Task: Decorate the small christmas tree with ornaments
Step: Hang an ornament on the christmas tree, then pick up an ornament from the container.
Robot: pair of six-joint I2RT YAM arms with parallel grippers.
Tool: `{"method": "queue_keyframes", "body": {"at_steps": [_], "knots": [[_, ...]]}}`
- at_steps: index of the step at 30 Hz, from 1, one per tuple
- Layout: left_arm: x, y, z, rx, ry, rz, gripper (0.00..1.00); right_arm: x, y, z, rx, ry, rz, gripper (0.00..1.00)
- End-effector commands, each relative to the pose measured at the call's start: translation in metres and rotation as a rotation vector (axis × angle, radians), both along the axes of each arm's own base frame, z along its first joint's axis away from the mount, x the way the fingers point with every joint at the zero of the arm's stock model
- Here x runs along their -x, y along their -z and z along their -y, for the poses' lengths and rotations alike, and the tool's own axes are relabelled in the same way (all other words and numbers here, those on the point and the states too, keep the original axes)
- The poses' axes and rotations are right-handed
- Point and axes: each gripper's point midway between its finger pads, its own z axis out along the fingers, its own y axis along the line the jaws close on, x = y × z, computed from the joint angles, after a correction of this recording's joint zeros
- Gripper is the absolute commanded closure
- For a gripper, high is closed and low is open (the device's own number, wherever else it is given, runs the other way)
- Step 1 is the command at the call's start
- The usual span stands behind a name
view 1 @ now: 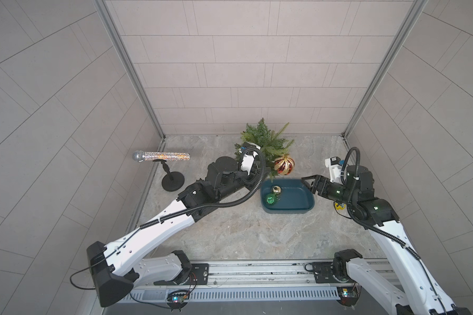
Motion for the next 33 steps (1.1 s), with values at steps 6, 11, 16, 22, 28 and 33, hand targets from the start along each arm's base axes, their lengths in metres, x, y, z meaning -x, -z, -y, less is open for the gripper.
{"method": "queue_keyframes", "body": {"at_steps": [6, 11, 16, 22, 28, 33], "knots": [[0.017, 0.037, -0.031, 0.046, -0.062, -0.104, 0.42, -0.009, 0.078, -0.006, 0.146, 0.018, -0.142, 0.25], [0.025, 0.073, -0.048, 0.040, -0.111, -0.177, 0.41, -0.027, 0.113, -0.031, 0.170, -0.003, -0.195, 0.27], [0.030, 0.105, -0.062, 0.034, -0.159, -0.231, 0.41, -0.047, 0.136, -0.049, 0.207, -0.020, -0.241, 0.29], [0.033, 0.125, -0.073, 0.028, -0.199, -0.254, 0.40, -0.069, 0.155, -0.061, 0.219, 0.002, -0.263, 0.28], [0.033, 0.136, -0.074, 0.017, -0.208, -0.271, 0.40, -0.081, 0.168, -0.072, 0.227, -0.002, -0.288, 0.25], [0.032, 0.140, -0.072, 0.013, -0.205, -0.280, 0.40, -0.088, 0.175, -0.081, 0.234, -0.001, -0.293, 0.24]]}}
